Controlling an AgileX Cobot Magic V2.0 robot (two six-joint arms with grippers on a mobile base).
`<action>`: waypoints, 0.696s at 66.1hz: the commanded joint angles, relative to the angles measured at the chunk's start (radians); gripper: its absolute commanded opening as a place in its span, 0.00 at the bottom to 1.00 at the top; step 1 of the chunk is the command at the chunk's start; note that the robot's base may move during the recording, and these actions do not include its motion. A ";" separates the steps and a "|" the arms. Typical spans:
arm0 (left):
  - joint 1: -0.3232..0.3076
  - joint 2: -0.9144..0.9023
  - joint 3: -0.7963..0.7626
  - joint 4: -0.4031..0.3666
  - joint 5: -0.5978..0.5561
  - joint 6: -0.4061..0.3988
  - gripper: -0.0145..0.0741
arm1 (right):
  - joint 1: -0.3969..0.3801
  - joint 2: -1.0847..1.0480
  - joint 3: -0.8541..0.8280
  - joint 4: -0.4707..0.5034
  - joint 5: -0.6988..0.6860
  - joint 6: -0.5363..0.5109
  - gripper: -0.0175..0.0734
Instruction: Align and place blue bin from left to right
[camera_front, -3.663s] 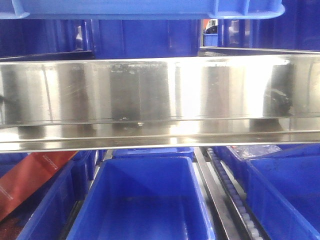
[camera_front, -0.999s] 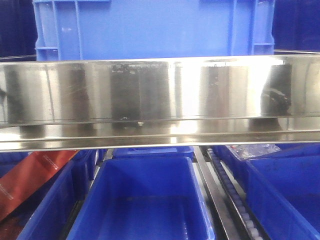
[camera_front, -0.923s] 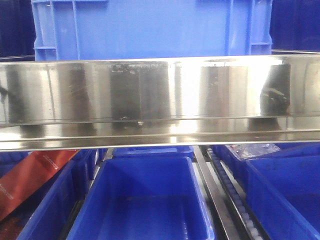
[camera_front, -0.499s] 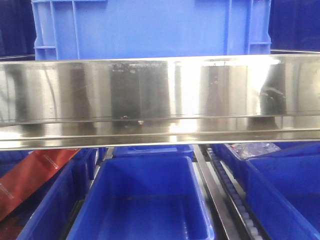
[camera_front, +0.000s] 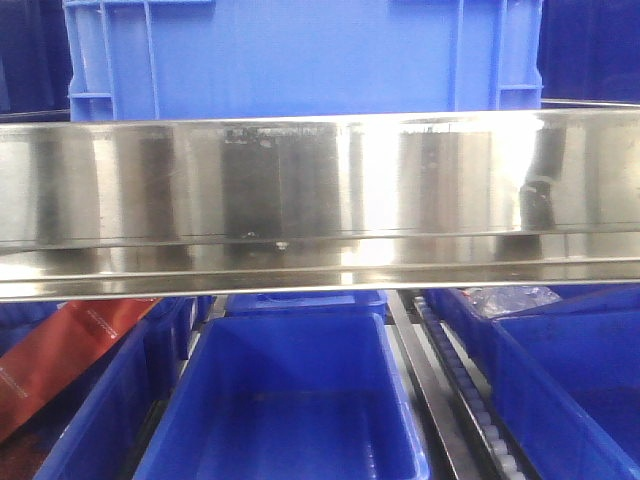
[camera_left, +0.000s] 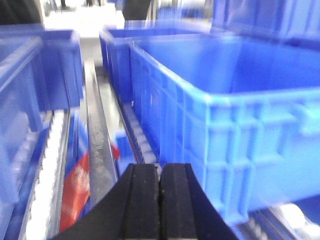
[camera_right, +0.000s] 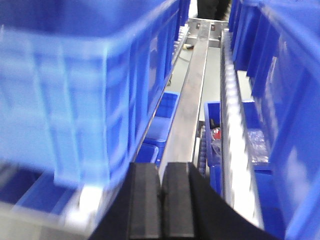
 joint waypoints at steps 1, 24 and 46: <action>0.000 -0.069 0.062 -0.004 -0.044 -0.004 0.04 | -0.004 -0.107 0.106 -0.013 -0.105 -0.008 0.12; 0.000 -0.186 0.134 -0.004 -0.049 -0.004 0.04 | -0.004 -0.418 0.299 -0.017 -0.197 -0.008 0.12; 0.000 -0.186 0.134 -0.004 -0.049 -0.004 0.04 | -0.004 -0.425 0.299 -0.017 -0.225 -0.008 0.12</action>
